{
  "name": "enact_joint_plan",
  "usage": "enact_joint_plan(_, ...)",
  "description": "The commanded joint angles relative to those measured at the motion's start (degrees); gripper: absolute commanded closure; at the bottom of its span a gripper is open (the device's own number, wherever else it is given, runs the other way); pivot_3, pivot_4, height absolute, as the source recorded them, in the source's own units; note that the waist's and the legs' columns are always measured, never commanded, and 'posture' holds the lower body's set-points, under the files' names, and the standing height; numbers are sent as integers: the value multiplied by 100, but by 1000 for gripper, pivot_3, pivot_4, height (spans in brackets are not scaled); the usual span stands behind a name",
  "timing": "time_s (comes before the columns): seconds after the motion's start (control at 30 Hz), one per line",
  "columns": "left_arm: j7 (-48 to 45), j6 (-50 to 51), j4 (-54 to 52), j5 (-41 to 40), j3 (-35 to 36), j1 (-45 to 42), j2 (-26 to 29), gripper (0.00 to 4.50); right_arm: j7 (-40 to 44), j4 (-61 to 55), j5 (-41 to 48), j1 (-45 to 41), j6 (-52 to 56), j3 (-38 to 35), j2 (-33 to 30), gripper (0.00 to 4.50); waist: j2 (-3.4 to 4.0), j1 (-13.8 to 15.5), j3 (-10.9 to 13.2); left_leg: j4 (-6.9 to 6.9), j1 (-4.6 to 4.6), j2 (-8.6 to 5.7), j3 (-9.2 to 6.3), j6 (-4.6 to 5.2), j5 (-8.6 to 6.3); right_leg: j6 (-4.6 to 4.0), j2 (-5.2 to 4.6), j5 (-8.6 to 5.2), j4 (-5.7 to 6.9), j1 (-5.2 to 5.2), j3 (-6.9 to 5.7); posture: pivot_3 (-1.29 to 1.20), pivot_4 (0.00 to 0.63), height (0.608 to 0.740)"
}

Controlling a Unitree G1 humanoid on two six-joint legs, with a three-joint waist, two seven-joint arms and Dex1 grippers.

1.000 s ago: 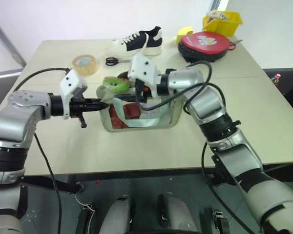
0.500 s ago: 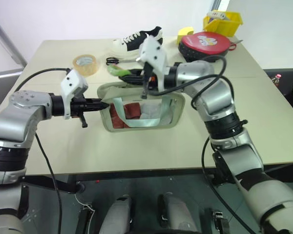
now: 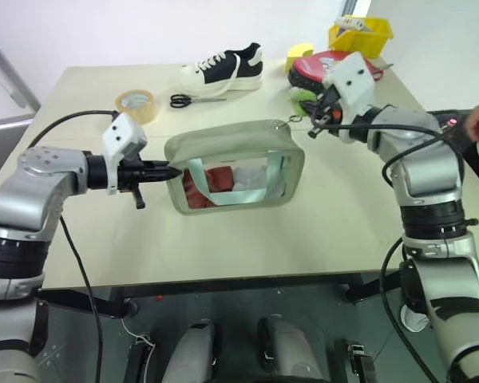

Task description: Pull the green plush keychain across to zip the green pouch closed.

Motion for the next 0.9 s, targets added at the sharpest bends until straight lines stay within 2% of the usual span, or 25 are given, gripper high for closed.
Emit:
enact_joint_plan(0.03,-55,-85,70,76,19,-103,68,4500,-579,-143,-166,322,59,-378,-11,4475,-3,12,-1,0,0,0,0,0,0,0,0,0,0,1,0,0,150,740)
enact_joint_plan(0.2,-85,-105,100,77,-14,-140,75,4500,-860,-198,15,1005,143,-380,407,4475,-2,8,-1,2,0,0,0,0,0,0,-1,0,-3,4,0,0,150,740)
enact_joint_plan(0.3,-89,-108,86,78,-3,-115,84,4500,-1057,-189,237,1347,335,-464,866,4475,-2,-9,-2,1,1,0,0,0,0,0,0,0,-1,4,0,0,150,740)
enact_joint_plan(0.53,-61,-89,3,65,28,-52,94,4500,-1355,-239,367,1767,404,-214,1692,4475,-2,-5,-2,2,3,0,-1,1,0,0,2,0,4,4,0,0,150,740)
enact_joint_plan(0.73,-29,-94,-26,58,40,-23,85,4500,-1200,-70,179,2012,349,31,1543,4475,-2,-17,-3,2,8,0,-1,1,0,0,3,0,5,6,1,0,150,740)
enact_joint_plan(0.87,-16,-106,-18,54,30,-37,59,4500,-1066,-194,427,1808,587,-287,1334,4475,-2,-13,-2,2,9,0,-1,1,0,0,4,0,7,8,0,0,150,740)
enact_joint_plan(0.9,-17,-109,-9,54,28,-46,53,4500,-980,-239,572,1701,682,-418,1277,3759,-1,-11,-2,2,9,0,-1,1,0,0,4,0,7,7,0,0,150,740)
